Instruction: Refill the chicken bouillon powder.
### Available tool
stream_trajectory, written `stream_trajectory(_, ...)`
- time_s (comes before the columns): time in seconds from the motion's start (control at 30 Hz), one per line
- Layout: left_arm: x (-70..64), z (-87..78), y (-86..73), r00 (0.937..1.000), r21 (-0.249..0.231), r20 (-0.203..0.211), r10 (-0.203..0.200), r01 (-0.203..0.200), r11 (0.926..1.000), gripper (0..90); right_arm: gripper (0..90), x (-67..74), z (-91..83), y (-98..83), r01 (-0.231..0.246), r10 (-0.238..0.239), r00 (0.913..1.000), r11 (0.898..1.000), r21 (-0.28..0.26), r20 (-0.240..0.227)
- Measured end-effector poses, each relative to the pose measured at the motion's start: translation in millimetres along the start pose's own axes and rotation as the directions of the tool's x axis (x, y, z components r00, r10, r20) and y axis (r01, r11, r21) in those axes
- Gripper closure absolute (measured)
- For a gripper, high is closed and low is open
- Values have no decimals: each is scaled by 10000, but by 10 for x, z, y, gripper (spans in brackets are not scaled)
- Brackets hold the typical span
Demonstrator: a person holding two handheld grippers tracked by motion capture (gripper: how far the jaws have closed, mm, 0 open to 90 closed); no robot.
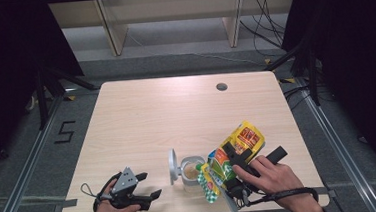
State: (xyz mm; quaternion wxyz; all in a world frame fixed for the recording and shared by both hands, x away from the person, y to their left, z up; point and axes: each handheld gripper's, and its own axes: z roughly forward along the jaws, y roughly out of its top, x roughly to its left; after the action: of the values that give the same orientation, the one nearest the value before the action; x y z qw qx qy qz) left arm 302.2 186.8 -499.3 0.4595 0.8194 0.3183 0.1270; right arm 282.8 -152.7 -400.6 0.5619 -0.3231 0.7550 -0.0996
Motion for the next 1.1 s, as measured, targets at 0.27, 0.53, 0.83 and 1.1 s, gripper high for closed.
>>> stream_trajectory(0.27,-9,2,-3,10000,27,62,-28,28,10000,220,563,9,-11,3,-222,224,9996,9996,158,-146)
stream_trajectory(0.53,4,2,4,9999,71,17,129,-129,9999,219,562,-14,-13,4,37,-37,10000,10000,52,-80)
stream_trajectory(0.83,-6,1,-3,10000,114,51,-26,26,9999,219,563,-11,-9,6,32,-32,9998,10000,-11,-197)
stream_trajectory(1.1,7,0,-1,9998,160,37,178,-178,9997,219,563,-15,-20,31,71,-71,10000,9999,-85,-6)
